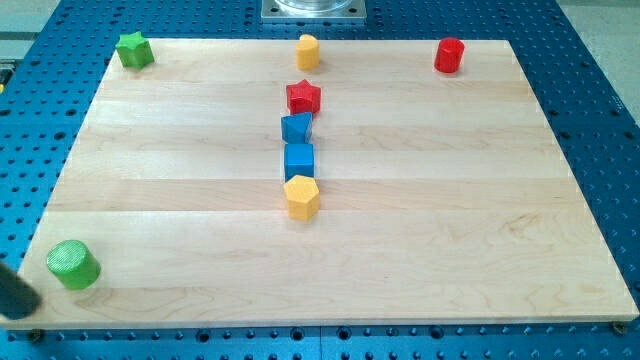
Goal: Place the green circle vertically below the yellow hexagon
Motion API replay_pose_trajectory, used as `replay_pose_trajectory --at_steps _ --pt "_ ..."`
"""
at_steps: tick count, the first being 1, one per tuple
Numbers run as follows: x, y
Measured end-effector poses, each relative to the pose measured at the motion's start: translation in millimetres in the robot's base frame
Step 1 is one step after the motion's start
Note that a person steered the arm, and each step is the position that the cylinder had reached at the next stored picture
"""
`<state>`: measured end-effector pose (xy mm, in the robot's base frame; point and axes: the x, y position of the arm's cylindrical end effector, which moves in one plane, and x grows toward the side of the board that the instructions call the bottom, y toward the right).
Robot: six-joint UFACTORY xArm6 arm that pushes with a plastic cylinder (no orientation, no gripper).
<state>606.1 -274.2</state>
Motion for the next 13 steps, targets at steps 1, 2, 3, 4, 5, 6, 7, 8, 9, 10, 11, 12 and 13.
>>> replay_pose_trajectory --at_steps 1,2,3,4,5,6,7,8,9,10,11,12,13 --pt "-21.0 68.5" --pt "-24.2 33.3" --pt "-40.7 25.9" --pt "-57.6 113.9" --pt "-65.3 105.5" --pt "-96.2 109.5" --pt "-103.9 135.5" --pt "-98.6 185.4" --pt "-84.4 192.5" --pt "-63.2 188.1" --pt "-52.1 186.8" --pt "-51.8 214.6" --pt "-50.9 228.8"
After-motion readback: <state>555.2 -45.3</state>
